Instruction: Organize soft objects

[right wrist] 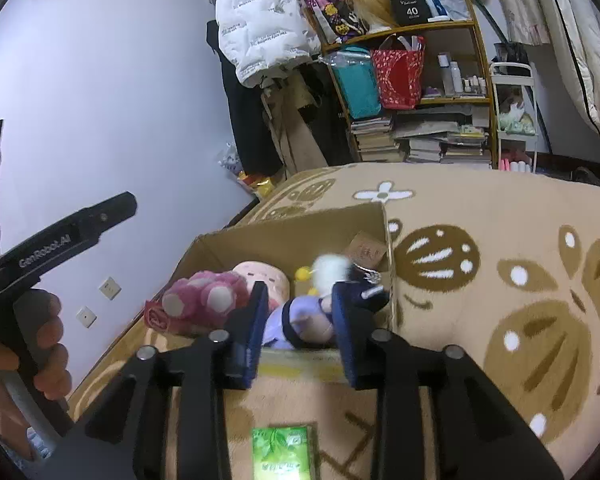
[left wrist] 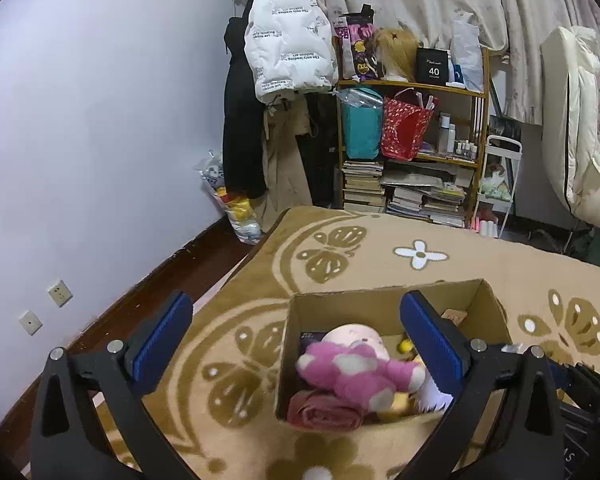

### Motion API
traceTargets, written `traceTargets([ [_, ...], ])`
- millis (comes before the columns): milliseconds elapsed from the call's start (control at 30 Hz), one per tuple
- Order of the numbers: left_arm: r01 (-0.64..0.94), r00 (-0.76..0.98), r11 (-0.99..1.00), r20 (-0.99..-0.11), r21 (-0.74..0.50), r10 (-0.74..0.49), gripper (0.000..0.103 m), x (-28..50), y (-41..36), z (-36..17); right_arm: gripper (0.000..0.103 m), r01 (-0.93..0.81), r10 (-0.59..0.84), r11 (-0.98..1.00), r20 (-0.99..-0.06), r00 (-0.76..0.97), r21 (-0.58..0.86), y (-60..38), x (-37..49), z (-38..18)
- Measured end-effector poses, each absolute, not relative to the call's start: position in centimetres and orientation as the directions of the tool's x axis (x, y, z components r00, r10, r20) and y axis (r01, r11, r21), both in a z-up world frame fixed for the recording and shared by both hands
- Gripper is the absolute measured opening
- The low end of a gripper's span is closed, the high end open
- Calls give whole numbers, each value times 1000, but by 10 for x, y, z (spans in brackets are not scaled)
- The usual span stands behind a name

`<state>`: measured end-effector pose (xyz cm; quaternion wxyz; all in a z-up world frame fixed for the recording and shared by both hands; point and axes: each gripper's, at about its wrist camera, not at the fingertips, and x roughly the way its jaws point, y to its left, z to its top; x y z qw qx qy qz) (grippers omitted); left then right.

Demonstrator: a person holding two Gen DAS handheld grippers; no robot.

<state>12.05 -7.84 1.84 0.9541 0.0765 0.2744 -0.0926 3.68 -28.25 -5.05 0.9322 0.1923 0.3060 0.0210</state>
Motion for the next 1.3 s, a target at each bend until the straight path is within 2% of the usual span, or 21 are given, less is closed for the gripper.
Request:
traceTargets([
  [33,223,827,970,-546,97,-136,102,117,-76,19,56,76,162,924,-564,810,375,-281,35,-51],
  [133,219,824,970,-551,101,-128,103,110,-70,21,72,77,167,921,-564,809,382,-275,28,-53],
  [433,236,795,958,-599,161,-95,103,83,-60,14,85,107,151,933,-642,751,344,-262,18,-67],
  [800,257,767,947,-638,194,-77,103,67,-58,0,86,103,176,940,-723,668,324,-247,14,-97],
  [1000,276,738,950,-666,146,-112,103,65,-53,-5,86,96,183,950,-776,603,299,-239,19,-118],
  [1200,267,718,950,-691,163,-84,103,64,-49,-21,85,78,204,953,-812,547,292,-228,23,-134],
  [1300,259,711,954,-699,153,-81,103,65,-46,-24,80,62,207,958,-829,519,278,-221,26,-141],
])
